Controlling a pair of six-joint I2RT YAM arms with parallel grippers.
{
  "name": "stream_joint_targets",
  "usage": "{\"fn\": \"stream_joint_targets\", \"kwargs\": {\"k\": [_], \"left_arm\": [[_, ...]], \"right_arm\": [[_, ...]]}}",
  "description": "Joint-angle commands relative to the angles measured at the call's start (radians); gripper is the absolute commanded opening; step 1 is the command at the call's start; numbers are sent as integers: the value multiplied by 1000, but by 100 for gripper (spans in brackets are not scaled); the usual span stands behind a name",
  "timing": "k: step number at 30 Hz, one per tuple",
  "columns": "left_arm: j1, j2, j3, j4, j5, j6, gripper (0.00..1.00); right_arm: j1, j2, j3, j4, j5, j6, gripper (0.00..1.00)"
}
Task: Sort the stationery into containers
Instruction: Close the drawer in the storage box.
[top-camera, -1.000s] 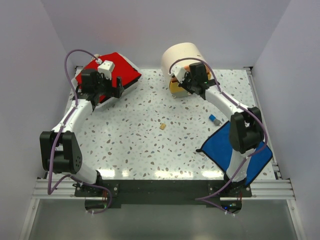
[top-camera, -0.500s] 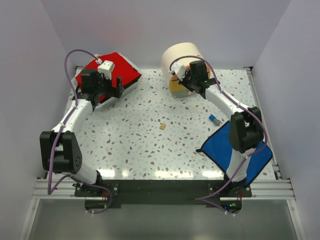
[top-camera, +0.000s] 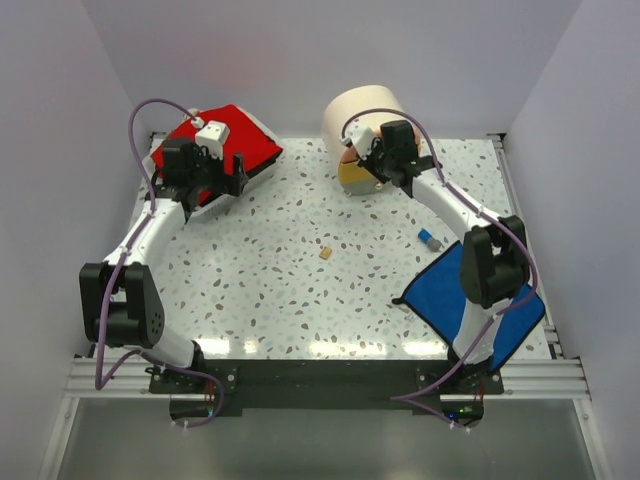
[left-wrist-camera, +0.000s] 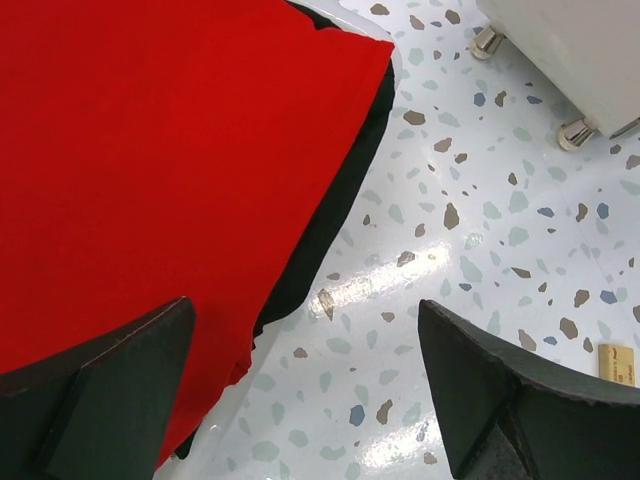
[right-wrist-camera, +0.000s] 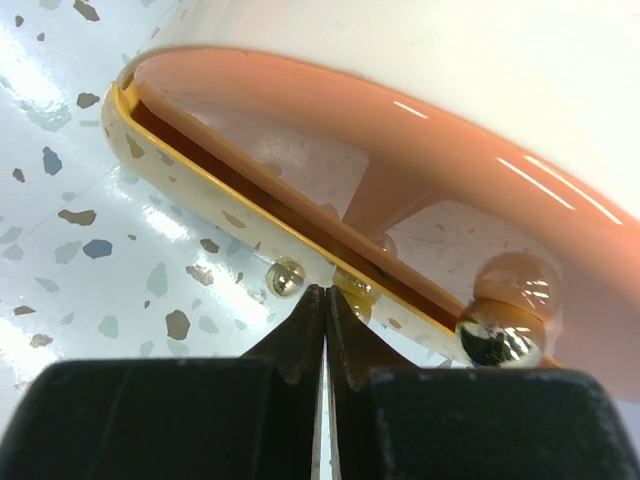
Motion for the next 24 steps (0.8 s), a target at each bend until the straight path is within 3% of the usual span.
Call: {"fn": "stream_joint_targets", "kwargs": {"k": [1, 3, 9, 17, 24], "left_arm": [[-6, -51, -16, 32, 4, 10, 98], [-6, -48, -27, 39, 8, 1, 98], [-6, -20, -22, 62, 33, -26, 98], [-6, -25, -22, 62, 33, -29, 98], [-6, -43, -47, 58, 18, -19, 98]], "right_arm": [[-12, -203, -19, -5, 13, 125, 53], [-43, -269, -31, -4, 25, 271, 99], [-127, -254, 64, -149, -102, 525, 96], [-127, -159, 143, -151, -142, 607, 73], [-135, -72, 237, -159, -116, 644, 70]]}}
